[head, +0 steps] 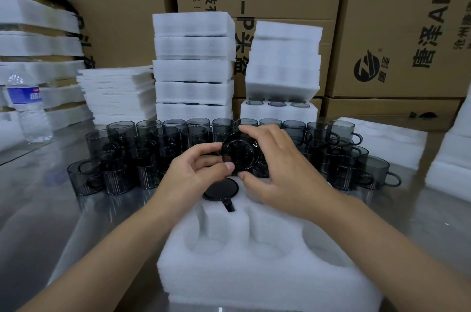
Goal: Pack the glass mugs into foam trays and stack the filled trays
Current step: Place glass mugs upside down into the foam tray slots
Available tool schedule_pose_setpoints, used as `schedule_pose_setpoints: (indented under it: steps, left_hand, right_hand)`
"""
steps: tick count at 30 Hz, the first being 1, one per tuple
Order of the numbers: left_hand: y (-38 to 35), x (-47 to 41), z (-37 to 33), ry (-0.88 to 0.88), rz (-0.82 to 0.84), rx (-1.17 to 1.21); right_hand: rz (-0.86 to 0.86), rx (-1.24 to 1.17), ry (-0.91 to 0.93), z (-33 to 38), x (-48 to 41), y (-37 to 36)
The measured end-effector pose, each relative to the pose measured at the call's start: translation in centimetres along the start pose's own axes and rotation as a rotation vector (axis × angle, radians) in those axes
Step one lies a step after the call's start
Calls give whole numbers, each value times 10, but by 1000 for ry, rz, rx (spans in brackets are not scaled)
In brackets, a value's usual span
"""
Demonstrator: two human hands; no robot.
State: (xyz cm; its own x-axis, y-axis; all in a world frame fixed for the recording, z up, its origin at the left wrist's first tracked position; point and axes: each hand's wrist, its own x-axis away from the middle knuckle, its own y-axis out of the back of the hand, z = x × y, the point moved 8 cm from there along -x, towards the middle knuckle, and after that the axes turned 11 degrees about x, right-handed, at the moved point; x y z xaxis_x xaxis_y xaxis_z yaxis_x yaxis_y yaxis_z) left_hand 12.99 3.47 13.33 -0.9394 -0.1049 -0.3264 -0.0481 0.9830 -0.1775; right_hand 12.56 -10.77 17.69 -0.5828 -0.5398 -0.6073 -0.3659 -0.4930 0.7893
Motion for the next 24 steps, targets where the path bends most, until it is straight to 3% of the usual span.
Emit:
schedule_pose_setpoints:
  steps: [11,19,24]
  left_hand:
    - [-6,2,-5,-17,26,-27]
    - [-9,4,-7,-32,56,-133]
    - [-10,7,-5,-11,83,-213]
  right_hand:
    - [-53,-42,-16,-1,-1,4]
    - [-39,-585,-424,-38,1,-10]
    - [67,-706,-560,-55,5,-23]
